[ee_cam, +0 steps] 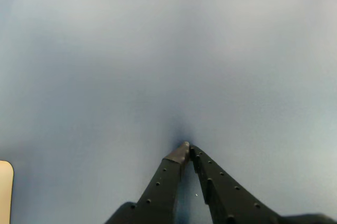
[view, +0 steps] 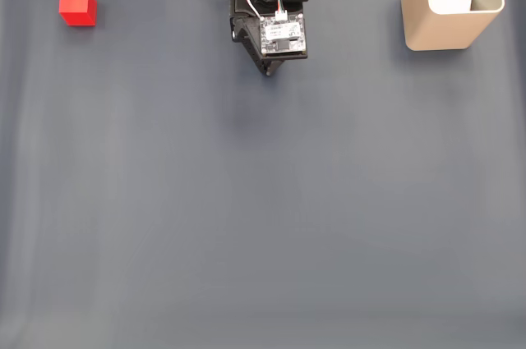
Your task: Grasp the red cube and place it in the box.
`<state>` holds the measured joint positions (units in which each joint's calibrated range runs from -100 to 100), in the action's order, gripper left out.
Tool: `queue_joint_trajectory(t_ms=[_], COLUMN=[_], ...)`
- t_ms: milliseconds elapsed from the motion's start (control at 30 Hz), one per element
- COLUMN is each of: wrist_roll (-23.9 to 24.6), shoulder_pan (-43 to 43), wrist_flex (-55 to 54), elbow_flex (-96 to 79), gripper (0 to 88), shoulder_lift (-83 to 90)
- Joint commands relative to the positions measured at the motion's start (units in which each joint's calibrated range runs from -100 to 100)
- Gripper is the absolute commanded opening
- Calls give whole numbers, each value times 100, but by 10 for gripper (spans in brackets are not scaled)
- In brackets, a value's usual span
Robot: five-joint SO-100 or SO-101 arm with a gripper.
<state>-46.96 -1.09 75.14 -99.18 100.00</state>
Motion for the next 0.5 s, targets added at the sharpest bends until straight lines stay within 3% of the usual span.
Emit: queue_joint_trajectory(t_ms=[0,467], wrist_roll=[127,112], shoulder_pan=[212,212], wrist_flex=[65,65], elbow_flex=[-73,-73], gripper=[15,3], shoulder_lift=[-9,-9])
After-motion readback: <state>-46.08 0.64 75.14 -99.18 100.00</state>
